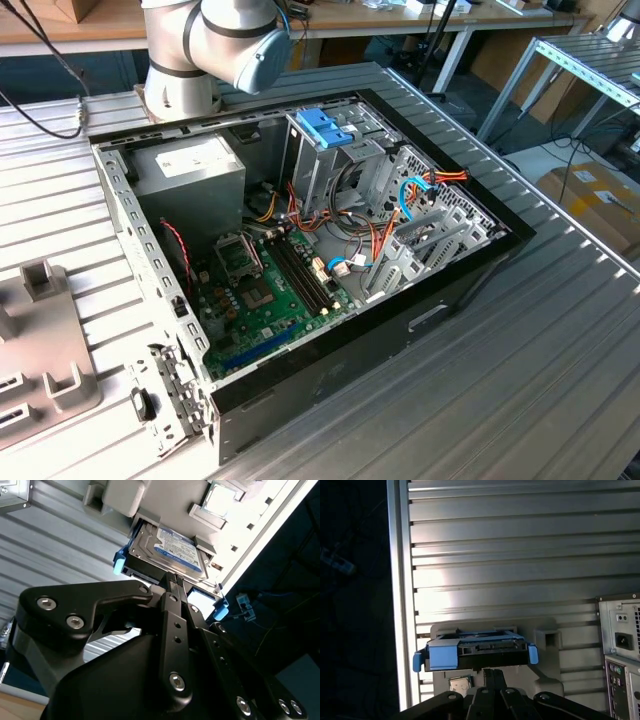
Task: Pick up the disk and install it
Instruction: 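Reach for the disk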
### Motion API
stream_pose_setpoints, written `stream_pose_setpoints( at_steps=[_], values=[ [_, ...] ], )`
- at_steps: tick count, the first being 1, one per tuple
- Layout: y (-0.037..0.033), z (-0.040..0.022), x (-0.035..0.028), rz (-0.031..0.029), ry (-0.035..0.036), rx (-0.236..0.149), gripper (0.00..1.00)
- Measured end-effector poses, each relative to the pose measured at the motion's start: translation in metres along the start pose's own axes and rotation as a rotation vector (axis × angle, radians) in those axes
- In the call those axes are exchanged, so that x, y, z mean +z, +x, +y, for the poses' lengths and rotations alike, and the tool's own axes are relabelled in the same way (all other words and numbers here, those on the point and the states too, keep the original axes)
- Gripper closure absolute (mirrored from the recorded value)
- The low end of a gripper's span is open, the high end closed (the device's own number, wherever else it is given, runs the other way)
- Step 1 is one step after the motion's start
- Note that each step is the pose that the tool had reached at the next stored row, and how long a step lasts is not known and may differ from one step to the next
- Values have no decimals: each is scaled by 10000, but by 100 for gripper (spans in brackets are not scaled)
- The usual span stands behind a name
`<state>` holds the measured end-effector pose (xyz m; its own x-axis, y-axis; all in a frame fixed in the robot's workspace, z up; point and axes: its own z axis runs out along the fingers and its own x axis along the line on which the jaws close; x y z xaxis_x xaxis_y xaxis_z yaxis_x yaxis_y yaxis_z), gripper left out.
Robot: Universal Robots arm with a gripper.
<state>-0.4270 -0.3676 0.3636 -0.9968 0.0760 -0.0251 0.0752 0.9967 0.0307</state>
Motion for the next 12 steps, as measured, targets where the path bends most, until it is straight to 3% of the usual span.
stream_pose_setpoints(
  at_steps=[12],
  values=[
    [5, 0, 17, -5, 16, 1, 89]
  ],
)
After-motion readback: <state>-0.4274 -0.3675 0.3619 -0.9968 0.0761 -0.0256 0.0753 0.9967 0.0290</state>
